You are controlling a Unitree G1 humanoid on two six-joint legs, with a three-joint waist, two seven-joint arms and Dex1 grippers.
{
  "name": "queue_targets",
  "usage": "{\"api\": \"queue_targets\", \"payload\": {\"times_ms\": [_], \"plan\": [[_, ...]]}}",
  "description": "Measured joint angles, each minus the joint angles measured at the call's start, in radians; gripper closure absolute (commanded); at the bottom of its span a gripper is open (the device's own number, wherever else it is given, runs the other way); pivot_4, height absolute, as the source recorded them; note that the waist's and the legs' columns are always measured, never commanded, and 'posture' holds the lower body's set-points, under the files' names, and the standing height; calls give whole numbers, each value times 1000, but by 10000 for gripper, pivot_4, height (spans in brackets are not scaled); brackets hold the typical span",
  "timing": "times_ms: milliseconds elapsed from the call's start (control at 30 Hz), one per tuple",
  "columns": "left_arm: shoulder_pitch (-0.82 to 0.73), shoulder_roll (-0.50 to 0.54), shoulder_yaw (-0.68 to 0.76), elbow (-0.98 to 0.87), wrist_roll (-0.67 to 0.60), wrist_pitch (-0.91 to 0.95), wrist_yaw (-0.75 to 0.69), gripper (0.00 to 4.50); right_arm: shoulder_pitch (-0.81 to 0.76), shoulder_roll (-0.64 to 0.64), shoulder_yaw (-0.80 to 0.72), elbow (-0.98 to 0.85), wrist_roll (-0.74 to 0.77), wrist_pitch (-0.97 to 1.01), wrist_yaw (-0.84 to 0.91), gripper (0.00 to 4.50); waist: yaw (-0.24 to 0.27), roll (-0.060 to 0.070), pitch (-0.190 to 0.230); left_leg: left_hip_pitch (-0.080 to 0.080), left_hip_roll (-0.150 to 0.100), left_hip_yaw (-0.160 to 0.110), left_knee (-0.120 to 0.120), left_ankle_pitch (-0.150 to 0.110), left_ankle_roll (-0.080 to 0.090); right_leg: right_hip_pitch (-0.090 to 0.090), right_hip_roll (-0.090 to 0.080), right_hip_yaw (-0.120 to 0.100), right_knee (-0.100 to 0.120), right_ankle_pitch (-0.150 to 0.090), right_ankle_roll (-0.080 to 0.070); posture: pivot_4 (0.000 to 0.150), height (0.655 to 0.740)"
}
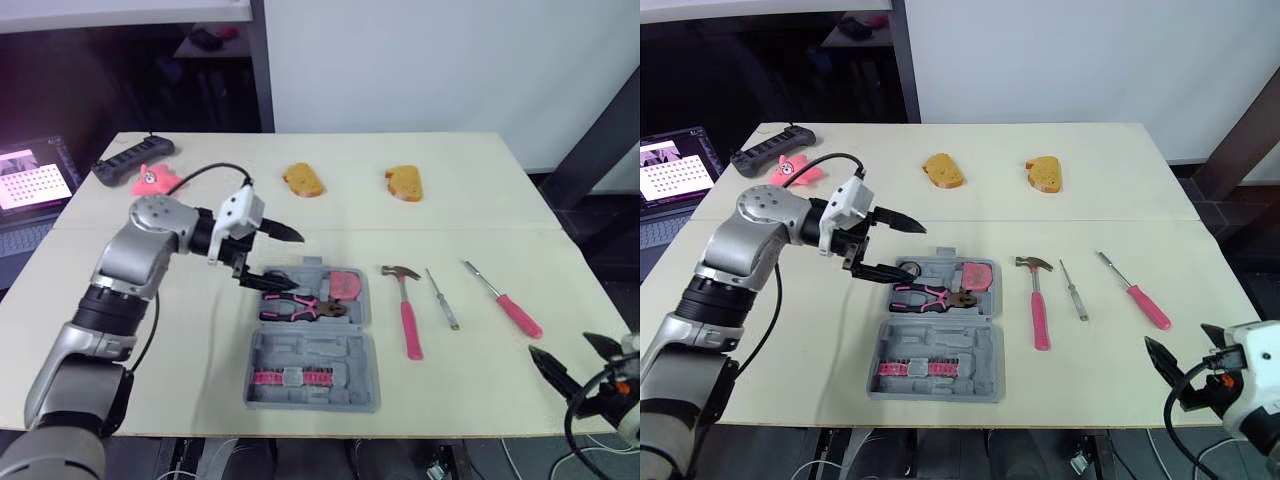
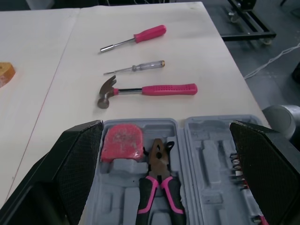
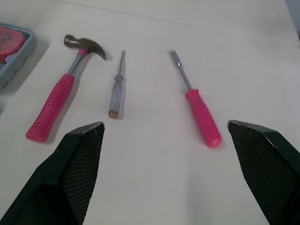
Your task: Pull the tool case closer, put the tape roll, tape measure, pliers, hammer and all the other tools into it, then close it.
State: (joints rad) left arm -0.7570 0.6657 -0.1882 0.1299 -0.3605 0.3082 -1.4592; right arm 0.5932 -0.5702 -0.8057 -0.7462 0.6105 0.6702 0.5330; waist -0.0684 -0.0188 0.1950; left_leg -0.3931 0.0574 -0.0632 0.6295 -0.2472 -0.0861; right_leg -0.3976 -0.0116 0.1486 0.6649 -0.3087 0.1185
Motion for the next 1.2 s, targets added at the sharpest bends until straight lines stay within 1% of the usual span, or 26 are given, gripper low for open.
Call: {"api": "queue_targets", "payload": {"times_ms": [100, 233, 333, 400, 433, 533, 667, 800, 967, 1133, 1200], "plan": [[63, 12, 16, -64, -5, 33, 37, 0, -90, -51, 54, 47, -13, 21, -17, 528, -1, 0, 0, 0, 0, 0, 0, 0, 0, 0, 0, 0, 0, 0, 0, 1500, 7314], [197, 50, 71, -202, -25, 93, 123, 0, -277, -146, 178, 196, -33, 79, -25, 528, 0, 0, 0, 0, 0, 0, 1, 0, 0, 0, 0, 0, 0, 0, 0, 1500, 7314], [298, 61, 133, -314, -62, 140, 195, 0, -398, -213, 299, 315, -62, 150, -27, 528, 5, 0, 0, 0, 0, -1, 1, 0, 0, 1, 0, 0, 0, 0, 1, 1500, 7314], [363, 63, 159, -397, -75, 169, 247, 0, -495, -236, 373, 409, -76, 214, -35, 528, 8, -1, 0, 0, 0, 0, 1, 0, 0, 1, -1, 0, 0, 0, 1, 1500, 7314], [384, 62, 164, -421, -80, 178, 264, 0, -523, -237, 390, 436, -80, 228, -36, 528, 9, 0, 0, 0, 0, 0, 1, 0, 0, 0, -1, 0, 0, 0, 1, 1500, 7314], [488, 63, 192, -506, -85, 214, 352, 0, -667, -266, 519, 570, -121, 269, -24, 528, 5, 0, 1, 0, 0, -1, 1, 0, 0, 0, -1, 0, 0, 0, 1, 1500, 7314], [559, 66, 211, -570, -86, 233, 421, 0, -782, -273, 604, 657, -151, 279, 3, 528, 4, 0, 1, 0, 0, 0, 1, 0, 0, 0, -1, 0, 0, 1, 1, 1500, 7314], [604, 69, 215, -604, -87, 236, 465, 0, -835, -262, 659, 676, -162, 290, 22, 528, 2, 0, 1, 0, 0, -1, 1, 0, 0, 0, -1, 0, 0, 1, 1, 1500, 7314], [617, 72, 216, -628, -89, 250, 505, 0, -879, -226, 705, 696, -177, 325, 22, 528, -1, 0, 1, 0, 0, -1, 1, 0, 0, 0, -1, 0, 0, 1, 1, 1500, 7314], [633, 82, 216, -632, -89, 252, 521, 0, -907, -186, 753, 706, -210, 362, -13, 528, -2, 0, 1, 0, 0, -1, 1, 0, 1, 0, 0, 0, 0, 1, 1, 1500, 7314], [659, 97, 224, -647, -89, 250, 526, 0, -942, -154, 773, 743, -237, 367, -36, 528, -5, 0, 1, 0, 0, 0, 1, 0, 1, 0, 0, 0, 0, 1, 1, 1500, 7314]]}}
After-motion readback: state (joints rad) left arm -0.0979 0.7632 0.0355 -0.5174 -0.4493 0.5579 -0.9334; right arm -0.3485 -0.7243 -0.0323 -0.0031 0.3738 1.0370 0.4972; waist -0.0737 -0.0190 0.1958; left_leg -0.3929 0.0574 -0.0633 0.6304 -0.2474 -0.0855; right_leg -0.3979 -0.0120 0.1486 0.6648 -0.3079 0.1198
